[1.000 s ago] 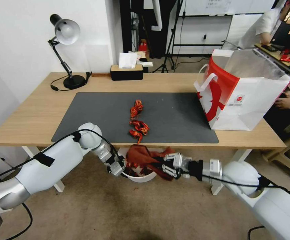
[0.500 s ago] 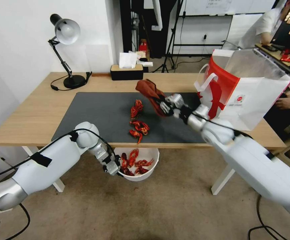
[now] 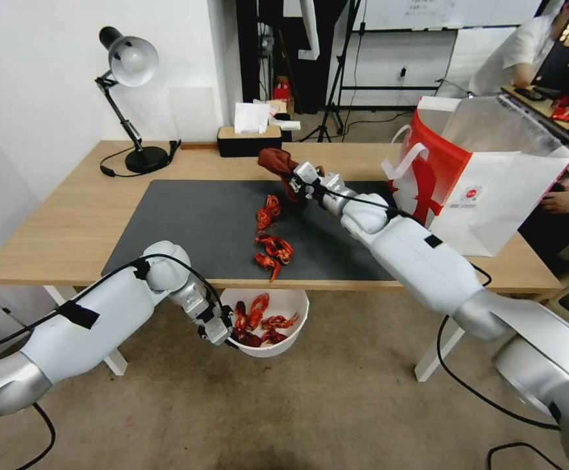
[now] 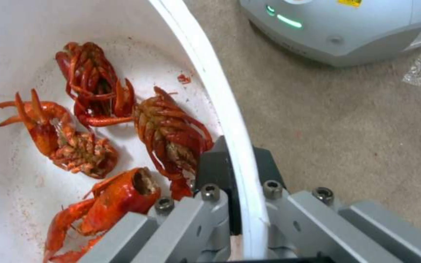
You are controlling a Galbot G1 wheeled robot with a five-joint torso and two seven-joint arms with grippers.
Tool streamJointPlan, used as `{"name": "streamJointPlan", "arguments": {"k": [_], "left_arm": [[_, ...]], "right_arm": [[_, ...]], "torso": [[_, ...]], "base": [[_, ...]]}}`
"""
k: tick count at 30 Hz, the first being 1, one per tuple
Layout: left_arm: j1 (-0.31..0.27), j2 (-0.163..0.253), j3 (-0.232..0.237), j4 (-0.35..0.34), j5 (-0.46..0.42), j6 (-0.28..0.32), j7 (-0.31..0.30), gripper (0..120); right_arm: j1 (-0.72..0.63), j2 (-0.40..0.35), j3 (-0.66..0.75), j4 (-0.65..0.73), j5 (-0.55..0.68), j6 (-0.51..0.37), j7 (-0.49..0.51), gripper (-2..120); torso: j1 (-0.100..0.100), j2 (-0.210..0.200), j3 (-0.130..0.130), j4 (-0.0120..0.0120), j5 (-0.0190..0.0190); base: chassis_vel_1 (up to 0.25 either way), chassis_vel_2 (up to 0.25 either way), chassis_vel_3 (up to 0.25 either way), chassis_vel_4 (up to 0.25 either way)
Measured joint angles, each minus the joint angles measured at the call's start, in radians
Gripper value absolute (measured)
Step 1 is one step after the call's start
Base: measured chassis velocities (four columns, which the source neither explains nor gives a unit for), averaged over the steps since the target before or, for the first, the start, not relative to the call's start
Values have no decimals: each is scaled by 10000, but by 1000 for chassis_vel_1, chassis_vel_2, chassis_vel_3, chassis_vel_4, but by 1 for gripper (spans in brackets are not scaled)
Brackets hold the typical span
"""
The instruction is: Sweep shrimp from table into container with towel, then put container into takeout bag.
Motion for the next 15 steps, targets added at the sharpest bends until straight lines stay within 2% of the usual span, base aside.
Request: {"name": "streamJointPlan", "arguments": {"k": [3, 15], "left_arm": [[7, -13, -2, 47, -7, -51, -3, 0], [21, 29, -41, 58, -17, -102, -10, 0]], "right_arm": [[197, 147, 29, -480, -132, 129, -1032, 7], [558, 564, 74, -1578, -500, 138, -2759, 7]], "torso": [[-2, 2, -1, 7, 0], [-2, 2, -1, 5, 0]], "base": [[0, 0, 0, 0], [0, 0, 0, 0]]}}
